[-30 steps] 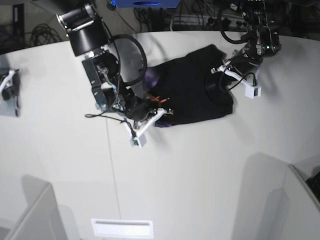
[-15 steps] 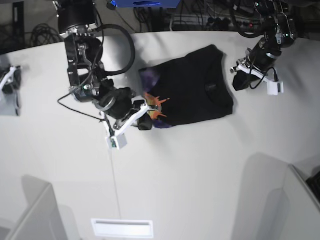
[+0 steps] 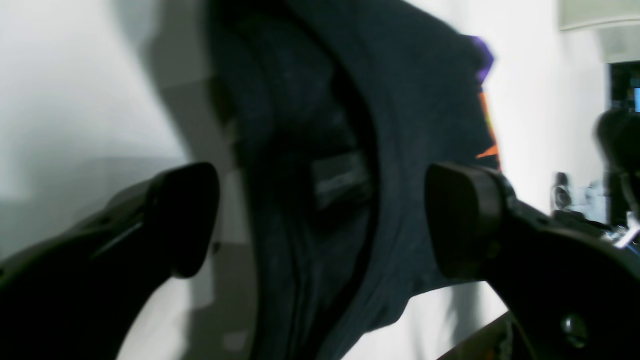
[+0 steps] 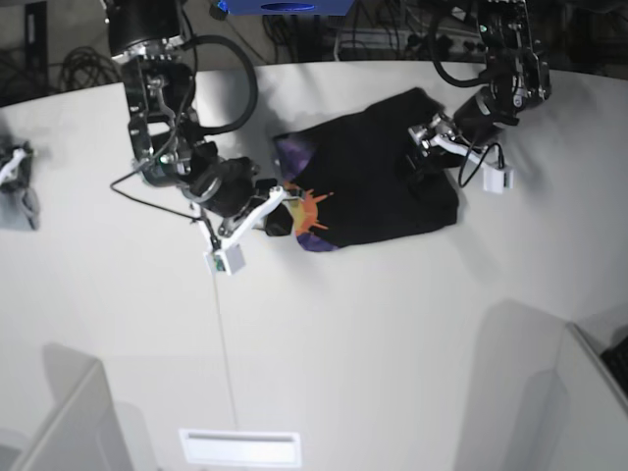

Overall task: Fold the T-shirt properly
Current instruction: 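Release the right gripper and rotate the bundle with the left gripper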

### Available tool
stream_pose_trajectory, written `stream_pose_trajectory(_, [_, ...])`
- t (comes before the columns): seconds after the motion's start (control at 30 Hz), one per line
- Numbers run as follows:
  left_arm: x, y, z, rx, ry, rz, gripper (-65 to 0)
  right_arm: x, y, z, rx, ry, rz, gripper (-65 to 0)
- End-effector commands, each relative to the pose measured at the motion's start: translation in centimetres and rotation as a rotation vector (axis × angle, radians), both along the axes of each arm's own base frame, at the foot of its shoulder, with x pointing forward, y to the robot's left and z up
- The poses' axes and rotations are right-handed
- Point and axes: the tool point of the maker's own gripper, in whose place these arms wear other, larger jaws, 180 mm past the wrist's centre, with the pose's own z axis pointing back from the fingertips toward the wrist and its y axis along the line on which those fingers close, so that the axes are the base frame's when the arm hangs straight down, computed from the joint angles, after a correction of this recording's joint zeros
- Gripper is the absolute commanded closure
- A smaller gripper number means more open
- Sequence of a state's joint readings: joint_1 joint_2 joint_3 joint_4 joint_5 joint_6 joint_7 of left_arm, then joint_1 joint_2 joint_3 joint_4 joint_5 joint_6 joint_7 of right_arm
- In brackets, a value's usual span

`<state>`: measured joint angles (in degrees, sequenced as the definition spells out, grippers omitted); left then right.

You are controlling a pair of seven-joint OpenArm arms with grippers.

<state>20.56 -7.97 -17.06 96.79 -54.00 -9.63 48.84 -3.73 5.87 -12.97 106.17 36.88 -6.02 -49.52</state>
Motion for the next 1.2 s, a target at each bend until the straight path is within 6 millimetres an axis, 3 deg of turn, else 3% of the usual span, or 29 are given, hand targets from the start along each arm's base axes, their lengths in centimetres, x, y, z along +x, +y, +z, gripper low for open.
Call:
stream_pose_trajectory(0.0, [0.2,-0.1,-0.3,0.000,0.010,-0.005,-62.9,0.6,0.1,1.2,0.014,-0.044,0.000,0.0])
stream_pose_trajectory(0.07, [0.4,-0.7,-0.8,-0.015,0.024,-0.011,-61.5,0.4,-1.1,0.7,0.000,-0.030,-0.023,0.0])
stream_pose_trajectory(0.13, [0.4,-1.7,-1.3,-0.028,0.036,-0.035,-55.0,0.3,-2.3,0.5,-0.003,-0.027,-0.059,0.0])
stream_pose_trajectory(0.2, [0.3,-2.3,-1.8,-0.033,0.051,-0.055,-43.8,0.2,-3.7,0.5,-0.006,-0.024,-0.102,0.0])
stream_pose_trajectory(0.4, [0.1,-3.9,-3.0,-0.036,0.088,-0.118,-0.3,-0.5,-9.4,-0.6,-0.038,0.006,-0.258,0.0])
stream_pose_trajectory(0.63, [0.5,-3.7,-3.4,0.151,0.076,-0.284,0.0,-2.9,-12.8,-1.8,-0.088,0.001,-0.263,0.0])
stream_pose_trajectory(0.8, [1.5,-4.2,-2.9,0.234,0.049,-0.428,0.0,-4.6,-14.2,-2.9,-0.107,0.040,-0.289,0.0])
stream_pose_trajectory(1.17, [3.5,-5.0,-1.9,0.390,-0.004,-0.691,0.0,-7.1,-14.3,-4.5,-0.116,0.108,-0.294,0.0])
